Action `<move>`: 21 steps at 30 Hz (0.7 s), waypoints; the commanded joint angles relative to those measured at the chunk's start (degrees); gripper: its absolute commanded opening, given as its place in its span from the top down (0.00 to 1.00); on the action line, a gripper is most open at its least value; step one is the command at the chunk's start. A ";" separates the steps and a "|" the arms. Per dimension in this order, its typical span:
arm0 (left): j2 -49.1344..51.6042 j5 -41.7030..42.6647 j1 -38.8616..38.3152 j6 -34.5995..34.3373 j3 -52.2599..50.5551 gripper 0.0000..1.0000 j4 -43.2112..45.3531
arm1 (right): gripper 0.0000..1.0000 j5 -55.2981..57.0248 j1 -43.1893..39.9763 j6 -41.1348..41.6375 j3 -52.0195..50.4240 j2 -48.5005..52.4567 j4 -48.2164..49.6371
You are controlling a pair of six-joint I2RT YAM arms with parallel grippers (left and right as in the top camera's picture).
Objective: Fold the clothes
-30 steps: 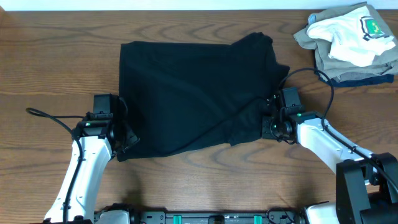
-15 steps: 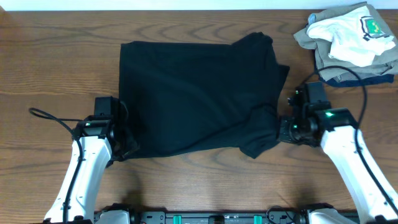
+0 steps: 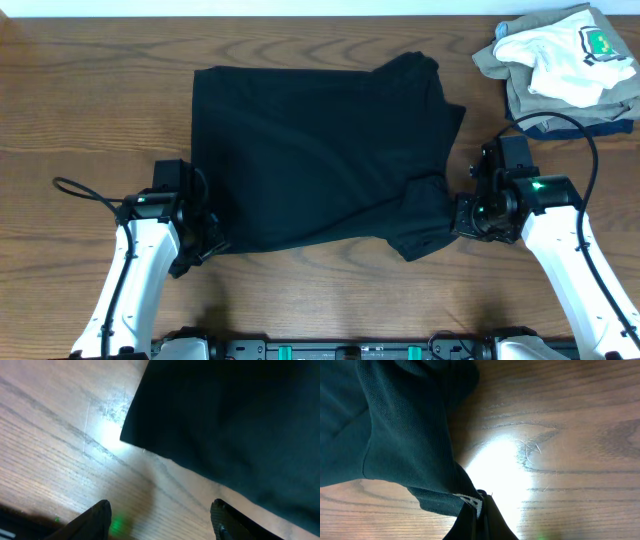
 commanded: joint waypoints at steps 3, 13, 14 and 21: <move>0.22 0.37 2.34 -5.35 -0.07 0.35 2.12 | 0.99 0.22 -0.63 -1.33 0.46 0.02 0.63; 0.24 0.39 7.10 -15.47 -1.44 0.39 7.63 | 0.99 0.20 -0.63 -1.31 0.46 0.02 1.49; 0.24 0.39 7.41 -15.63 -1.86 0.40 7.96 | 0.99 0.20 -0.63 -1.31 0.46 0.02 1.57; 0.24 0.42 8.41 -16.37 -4.92 0.47 10.99 | 0.99 0.20 -0.63 -1.31 0.46 0.02 2.86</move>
